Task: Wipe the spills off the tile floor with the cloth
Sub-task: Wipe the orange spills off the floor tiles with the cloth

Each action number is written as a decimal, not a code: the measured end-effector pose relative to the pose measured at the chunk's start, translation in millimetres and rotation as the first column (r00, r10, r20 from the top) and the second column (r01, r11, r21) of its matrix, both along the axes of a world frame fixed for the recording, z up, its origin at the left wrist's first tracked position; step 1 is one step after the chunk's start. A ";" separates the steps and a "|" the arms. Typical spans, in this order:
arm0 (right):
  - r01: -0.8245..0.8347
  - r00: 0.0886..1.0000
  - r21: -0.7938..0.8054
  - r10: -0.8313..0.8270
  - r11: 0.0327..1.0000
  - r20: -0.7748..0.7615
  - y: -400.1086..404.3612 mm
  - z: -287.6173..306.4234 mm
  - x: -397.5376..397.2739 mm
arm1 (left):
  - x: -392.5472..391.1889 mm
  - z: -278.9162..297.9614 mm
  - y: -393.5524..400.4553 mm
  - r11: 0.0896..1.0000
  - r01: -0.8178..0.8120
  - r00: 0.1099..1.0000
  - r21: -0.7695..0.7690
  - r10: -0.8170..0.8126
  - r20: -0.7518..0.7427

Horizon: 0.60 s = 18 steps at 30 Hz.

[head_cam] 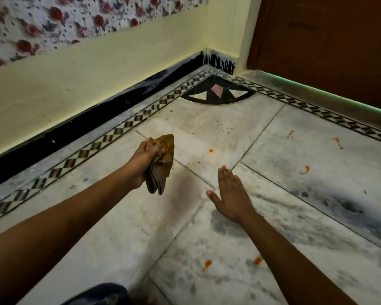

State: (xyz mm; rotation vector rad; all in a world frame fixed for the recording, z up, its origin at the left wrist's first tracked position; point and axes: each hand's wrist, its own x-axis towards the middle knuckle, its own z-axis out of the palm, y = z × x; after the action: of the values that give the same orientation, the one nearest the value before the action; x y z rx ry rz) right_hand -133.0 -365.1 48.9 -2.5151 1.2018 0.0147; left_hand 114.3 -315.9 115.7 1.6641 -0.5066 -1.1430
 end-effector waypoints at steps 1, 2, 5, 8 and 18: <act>0.017 1.000 -0.018 -0.017 1.000 -0.004 -5.6 0.5 2.3 | 6.0 -6.4 -5.0 1.000 -0.015 1.000 -0.005 0.015 -0.013; 0.036 0.999 -0.025 -0.037 0.999 -0.016 -11.0 0.2 5.0 | 12.2 -15.3 -9.2 1.000 -0.030 0.999 -0.004 0.030 -0.029; 0.098 0.993 -0.018 -0.099 0.995 -0.062 -30.3 0.7 12.9 | 26.7 -36.6 -22.0 0.996 -0.092 0.994 0.010 0.092 -0.059; 0.116 0.986 -0.053 -0.122 0.992 -0.115 -47.2 -1.3 21.9 | 35.2 -47.9 -36.4 0.993 -0.121 0.988 0.011 0.122 -0.092; 0.077 0.969 -0.136 -0.106 0.988 -0.224 -71.2 16.8 54.6 | 79.5 -41.1 -48.4 0.999 -0.036 0.999 0.034 0.036 -0.004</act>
State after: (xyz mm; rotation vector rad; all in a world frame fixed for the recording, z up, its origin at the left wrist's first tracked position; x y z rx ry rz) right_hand -78.4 -436.2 65.7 -2.6200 1.4510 0.2204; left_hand 193.8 -364.3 74.6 1.6931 -0.4551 -1.1347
